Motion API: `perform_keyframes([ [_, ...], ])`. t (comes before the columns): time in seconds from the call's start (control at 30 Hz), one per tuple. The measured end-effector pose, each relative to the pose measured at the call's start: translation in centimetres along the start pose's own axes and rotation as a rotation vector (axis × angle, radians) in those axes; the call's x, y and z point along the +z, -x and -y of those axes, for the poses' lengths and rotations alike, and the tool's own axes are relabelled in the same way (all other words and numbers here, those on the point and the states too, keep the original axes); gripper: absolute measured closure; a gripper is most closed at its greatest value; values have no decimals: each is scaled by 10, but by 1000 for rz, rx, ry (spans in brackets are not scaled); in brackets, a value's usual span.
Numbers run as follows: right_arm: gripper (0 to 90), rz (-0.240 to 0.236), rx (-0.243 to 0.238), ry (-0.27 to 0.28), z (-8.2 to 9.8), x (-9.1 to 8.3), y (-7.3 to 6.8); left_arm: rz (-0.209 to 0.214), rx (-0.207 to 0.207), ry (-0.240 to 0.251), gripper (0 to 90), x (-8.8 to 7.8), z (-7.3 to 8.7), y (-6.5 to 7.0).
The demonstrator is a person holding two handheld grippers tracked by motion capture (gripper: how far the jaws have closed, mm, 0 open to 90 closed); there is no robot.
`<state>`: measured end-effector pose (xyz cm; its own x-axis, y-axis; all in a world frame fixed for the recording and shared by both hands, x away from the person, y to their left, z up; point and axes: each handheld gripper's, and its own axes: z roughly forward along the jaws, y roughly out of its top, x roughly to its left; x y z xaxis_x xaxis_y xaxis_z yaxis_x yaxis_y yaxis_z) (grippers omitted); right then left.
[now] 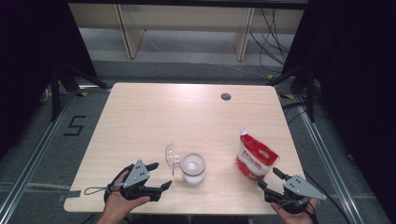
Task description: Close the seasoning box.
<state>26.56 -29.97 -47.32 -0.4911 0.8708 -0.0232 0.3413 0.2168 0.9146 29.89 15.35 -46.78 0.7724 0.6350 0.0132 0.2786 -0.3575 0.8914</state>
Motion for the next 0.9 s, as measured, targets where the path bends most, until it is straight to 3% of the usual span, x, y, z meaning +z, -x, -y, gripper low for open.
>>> perform_keyframes([
  [0.07,331,11,-10,-1,0,0,0,1,33,4,278,-1,-2,0],
  [0.1,330,4,-20,0,0,1,0,-10,23,5,304,-2,-3,2],
  [0.13,330,11,23,-13,0,-1,-4,-14,20,3,348,-2,-4,2],
  [0.17,330,12,16,-19,-1,-1,-4,-14,25,7,382,-2,-4,2],
  [0.23,330,5,-16,-2,-1,1,-3,-12,27,24,478,-1,-6,2],
  [0.27,330,6,7,-23,-1,0,-5,-17,25,23,546,-2,-7,3],
  [0.33,330,-4,-27,-6,-1,2,-1,-40,52,30,641,-3,-9,3],
  [0.4,331,-7,-10,-9,0,1,-1,-62,72,38,764,-3,-12,2],
  [0.47,330,-6,-10,-5,0,1,-1,-71,67,48,832,-2,-16,1],
  [0.57,331,-1,-24,-5,0,2,0,-68,60,48,887,0,-19,1],
  [0.9,331,2,-20,-8,0,2,-1,-48,72,44,894,5,-25,3],
])
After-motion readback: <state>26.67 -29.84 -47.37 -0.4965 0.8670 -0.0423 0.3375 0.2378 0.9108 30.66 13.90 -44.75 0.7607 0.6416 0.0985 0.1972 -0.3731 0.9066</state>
